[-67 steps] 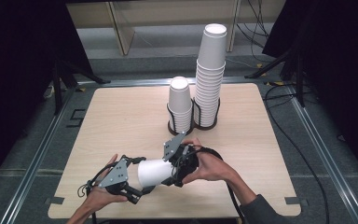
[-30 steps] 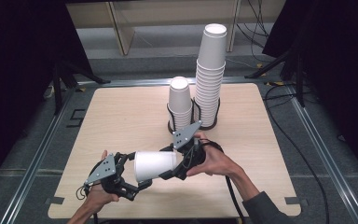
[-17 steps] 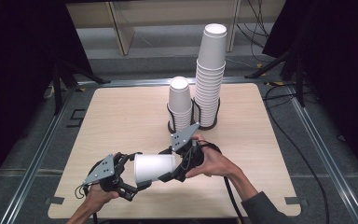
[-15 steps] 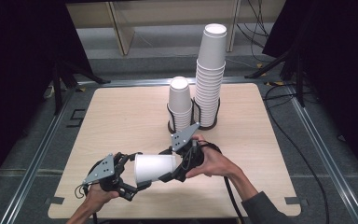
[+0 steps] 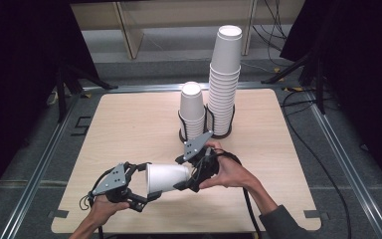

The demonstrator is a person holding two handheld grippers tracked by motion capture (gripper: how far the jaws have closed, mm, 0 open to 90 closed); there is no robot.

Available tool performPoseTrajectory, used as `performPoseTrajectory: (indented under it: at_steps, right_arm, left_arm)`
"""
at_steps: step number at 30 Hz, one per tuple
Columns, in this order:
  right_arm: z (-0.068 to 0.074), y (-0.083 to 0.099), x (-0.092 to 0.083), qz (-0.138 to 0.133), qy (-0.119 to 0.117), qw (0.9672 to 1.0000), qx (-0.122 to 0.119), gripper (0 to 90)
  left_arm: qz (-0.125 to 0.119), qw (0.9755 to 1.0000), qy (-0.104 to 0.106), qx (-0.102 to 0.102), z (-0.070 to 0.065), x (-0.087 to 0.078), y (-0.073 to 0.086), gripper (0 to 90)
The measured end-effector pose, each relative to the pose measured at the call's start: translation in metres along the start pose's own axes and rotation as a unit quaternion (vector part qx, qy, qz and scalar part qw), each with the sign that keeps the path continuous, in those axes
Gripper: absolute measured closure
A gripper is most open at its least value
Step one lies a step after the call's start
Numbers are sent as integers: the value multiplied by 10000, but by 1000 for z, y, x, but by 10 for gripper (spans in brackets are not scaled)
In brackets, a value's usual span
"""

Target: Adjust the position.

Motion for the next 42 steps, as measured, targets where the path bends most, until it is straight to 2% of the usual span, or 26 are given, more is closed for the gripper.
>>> performPoseTrajectory:
  at_steps: [1,2,3,4,5,7,8,10,11,12,14,18,19,20,23,27,31,32,34,35,36,37,38,39,40,42]
  right_arm:
    - [3,-1,-2,206,171,9996,22,156]
    - [7,-3,-1,345,330,9986,-211,157]
    - [6,-6,1,288,369,9977,-493,157]
    - [11,-6,1,464,382,9976,-358,157]
    - [10,-7,3,393,418,9963,-634,157]
    - [13,-7,5,483,407,9964,-562,157]
    - [16,-8,10,560,419,9948,-744,159]
    - [18,-8,12,613,439,9940,-791,159]
    - [19,-8,15,625,389,9931,-915,160]
    - [21,-8,18,655,368,9921,-1006,165]
    - [24,-8,23,745,349,9903,-1120,175]
    - [28,-8,28,846,341,9890,-1163,176]
    - [27,-8,30,838,359,9874,-1295,173]
    - [29,-7,32,905,337,9878,-1218,172]
    - [29,-6,37,926,315,9868,-1294,175]
    - [29,-4,42,926,280,9853,-1411,191]
    - [29,-2,44,848,152,9870,-1357,202]
    - [29,-1,44,803,141,9876,-1340,207]
    - [28,-1,43,720,96,9877,-1384,209]
    - [27,0,42,669,121,9883,-1364,210]
    - [27,0,41,603,22,9908,-1208,209]
    - [25,-1,40,502,54,9901,-1308,209]
    - [24,-1,39,468,46,9908,-1267,209]
    - [24,-2,38,441,80,9912,-1247,208]
    - [24,-2,38,441,80,9912,-1247,208]
    - [21,-2,34,367,90,9921,-1199,209]
  left_arm:
    - [118,9999,-27,18,0,1,1,74]
    - [230,9997,-59,43,0,3,3,73]
    - [341,9994,-83,55,-1,3,3,74]
    - [319,9994,-94,55,-1,4,3,74]
    - [319,9994,-94,55,-1,4,3,73]
    - [442,9989,-104,86,-2,6,4,74]
    - [530,9985,-113,104,-3,5,3,73]
    - [508,9986,-115,119,-4,7,3,74]
    - [634,9978,-118,142,-4,7,3,74]
    - [590,9980,-83,195,-5,9,3,74]
    - [731,9970,-80,223,-7,10,3,74]
    - [854,9960,-66,268,-8,11,3,73]
    - [881,9956,-73,318,-8,11,4,73]
    - [884,9955,-65,330,-8,11,4,73]
    - [974,9947,-36,335,-9,11,4,73]
    - [854,9957,53,360,-10,13,4,73]
    - [834,9958,59,379,-12,12,3,75]
    - [751,9964,95,380,-12,12,3,77]
    - [809,9958,87,424,-11,9,2,78]
    - [633,9972,143,382,-10,10,2,77]
    - [636,9973,136,340,-10,8,2,70]
    - [541,9980,181,284,-9,7,2,65]
    - [328,9992,131,190,-8,6,3,61]
    - [328,9992,131,190,-8,6,3,54]
    - [150,9997,137,158,-8,7,4,54]
    - [-2,9998,167,52,-7,5,2,59]
Point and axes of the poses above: each handheld gripper's, and its own axes: x roughly forward along the jaws, y roughly out of its underside, z roughly to its left, the point moved 3 cm from there along x, roughly forward along the jaws, and after that the axes turned 12 degrees about y, right-handed, at the moved point
